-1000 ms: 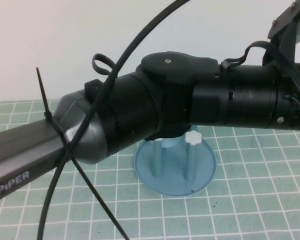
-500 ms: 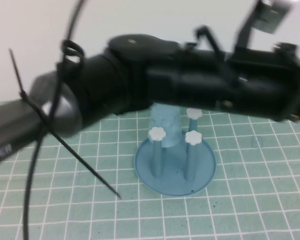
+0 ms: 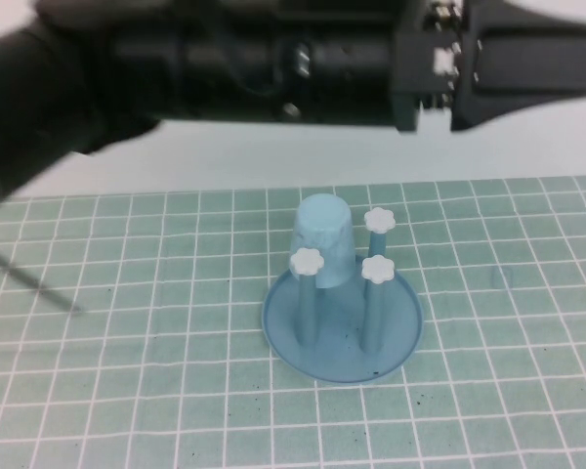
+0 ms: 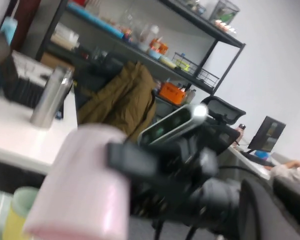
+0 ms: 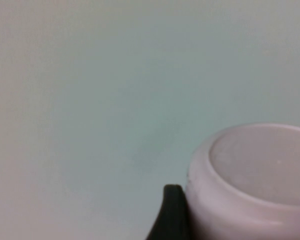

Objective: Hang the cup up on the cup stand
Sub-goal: Adjust the cup with two arms, then place the cup on the cup holder

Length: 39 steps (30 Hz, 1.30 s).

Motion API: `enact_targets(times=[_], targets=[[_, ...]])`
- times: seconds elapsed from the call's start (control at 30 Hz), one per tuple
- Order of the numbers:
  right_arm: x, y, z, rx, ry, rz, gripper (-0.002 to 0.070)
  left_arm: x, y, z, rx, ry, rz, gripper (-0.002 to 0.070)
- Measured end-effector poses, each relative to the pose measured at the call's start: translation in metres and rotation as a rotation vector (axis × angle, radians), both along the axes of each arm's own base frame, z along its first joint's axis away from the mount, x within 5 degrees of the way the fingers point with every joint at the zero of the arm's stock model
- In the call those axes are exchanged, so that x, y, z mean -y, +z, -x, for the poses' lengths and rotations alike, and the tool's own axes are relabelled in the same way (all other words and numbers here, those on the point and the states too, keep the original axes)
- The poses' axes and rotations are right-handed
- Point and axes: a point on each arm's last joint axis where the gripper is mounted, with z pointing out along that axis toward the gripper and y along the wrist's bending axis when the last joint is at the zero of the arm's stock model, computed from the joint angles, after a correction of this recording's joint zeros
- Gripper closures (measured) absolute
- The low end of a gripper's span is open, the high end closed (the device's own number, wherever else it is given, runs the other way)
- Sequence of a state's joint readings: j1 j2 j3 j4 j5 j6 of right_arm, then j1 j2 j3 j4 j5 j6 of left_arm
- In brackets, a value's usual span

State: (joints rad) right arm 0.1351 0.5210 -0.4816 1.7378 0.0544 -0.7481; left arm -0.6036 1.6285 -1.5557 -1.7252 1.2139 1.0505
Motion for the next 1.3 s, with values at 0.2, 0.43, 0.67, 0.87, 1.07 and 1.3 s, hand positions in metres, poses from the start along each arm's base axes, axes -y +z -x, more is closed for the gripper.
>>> enact_targets(times=[0.2, 0.43, 0.67, 0.87, 1.07, 1.3], targets=[[-0.005, 0.002, 0.002, 0.039, 0.054, 0.091, 0.0076, -0.027, 0.040, 0.032, 0.156, 0.073, 0.036, 0.0669], [-0.011, 0.003, 0.004, 0.096, 0.105, 0.226, 0.0076, -0.072, 0.079, 0.073, 0.462, 0.419, -0.078, 0.0677], [-0.010, 0.002, 0.004, 0.153, 0.085, 0.410, 0.0076, -0.126, 0.093, 0.097, 0.607, 0.893, -0.067, 0.0677], [-0.016, 0.003, 0.006, 0.288, 0.111, 0.724, 0.0076, -0.152, 0.031, 0.098, 0.637, 1.122, -0.178, 0.0677], [-0.023, 0.003, 0.006, 0.401, 0.163, 0.926, 0.0076, -0.179, -0.041, 0.106, 0.617, 1.317, -0.239, 0.0676], [-0.036, -0.002, -0.027, 0.365, 0.310, 0.956, 0.0077, -0.214, -0.089, 0.114, 0.598, 1.606, -0.238, 0.0676]])
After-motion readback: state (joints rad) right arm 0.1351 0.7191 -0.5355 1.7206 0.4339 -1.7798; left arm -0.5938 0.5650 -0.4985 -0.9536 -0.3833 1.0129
